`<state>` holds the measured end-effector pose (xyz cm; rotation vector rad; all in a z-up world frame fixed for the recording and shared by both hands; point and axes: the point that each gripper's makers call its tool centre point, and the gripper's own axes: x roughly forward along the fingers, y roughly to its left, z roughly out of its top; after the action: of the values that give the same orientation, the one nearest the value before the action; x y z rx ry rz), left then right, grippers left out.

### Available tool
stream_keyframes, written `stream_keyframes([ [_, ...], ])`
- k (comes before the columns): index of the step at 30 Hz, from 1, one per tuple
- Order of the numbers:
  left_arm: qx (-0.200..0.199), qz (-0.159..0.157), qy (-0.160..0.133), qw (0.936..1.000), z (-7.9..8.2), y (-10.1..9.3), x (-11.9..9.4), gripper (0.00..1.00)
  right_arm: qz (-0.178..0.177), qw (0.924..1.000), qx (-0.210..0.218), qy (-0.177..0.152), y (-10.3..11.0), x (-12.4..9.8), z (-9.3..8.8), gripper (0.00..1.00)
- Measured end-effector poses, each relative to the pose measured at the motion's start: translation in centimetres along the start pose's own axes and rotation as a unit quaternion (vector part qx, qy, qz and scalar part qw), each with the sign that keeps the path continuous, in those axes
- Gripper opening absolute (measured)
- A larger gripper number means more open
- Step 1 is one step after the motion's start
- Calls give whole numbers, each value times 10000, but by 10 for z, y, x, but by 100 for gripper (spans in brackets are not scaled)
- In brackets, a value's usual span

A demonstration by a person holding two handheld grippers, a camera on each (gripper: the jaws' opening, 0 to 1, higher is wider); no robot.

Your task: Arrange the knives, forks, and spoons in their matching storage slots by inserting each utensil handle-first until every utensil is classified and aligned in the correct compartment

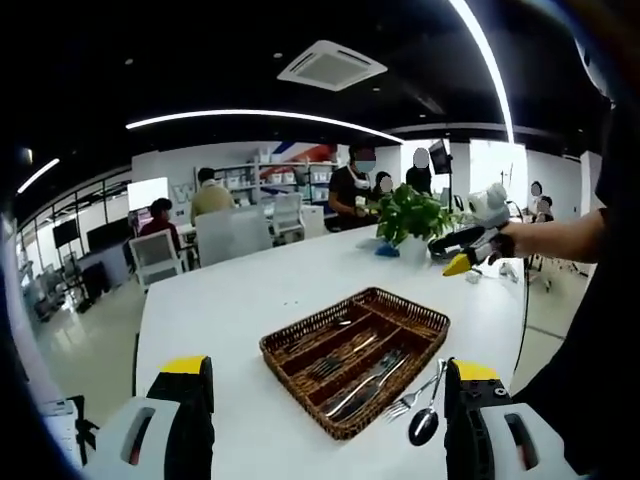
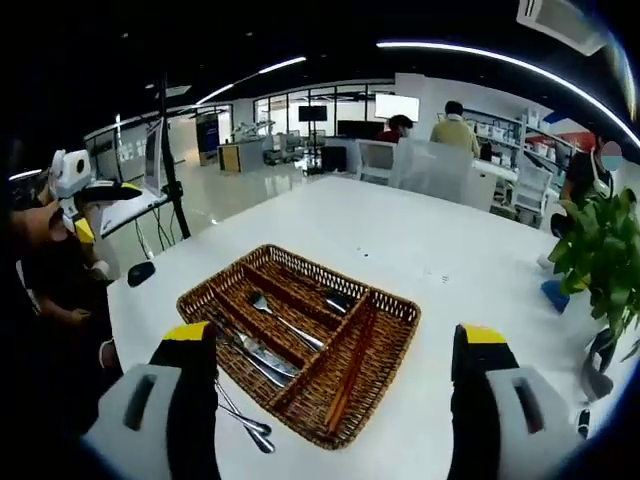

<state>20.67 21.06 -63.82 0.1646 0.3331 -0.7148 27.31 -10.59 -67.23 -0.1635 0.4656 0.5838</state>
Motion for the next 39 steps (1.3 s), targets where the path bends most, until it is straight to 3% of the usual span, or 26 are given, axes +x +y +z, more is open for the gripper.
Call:
stream_keyframes([
  [9,93,-36,-28,9999,7,-8,-1,100,255,9985,11,-491,13,-26,20,99],
  [18,140,-130,69,9998,5,-19,6,100,194,9979,61,-622,16,-50,10,99],
  [28,153,-240,294,9992,0,-26,14,100,184,9981,85,-585,12,-57,4,99],
  [33,975,-466,661,9919,4,-42,19,100,170,9972,286,-664,8,-57,6,99],
  [39,1484,-951,1120,9780,-11,-67,41,100,157,9967,293,-736,7,-59,8,99],
])
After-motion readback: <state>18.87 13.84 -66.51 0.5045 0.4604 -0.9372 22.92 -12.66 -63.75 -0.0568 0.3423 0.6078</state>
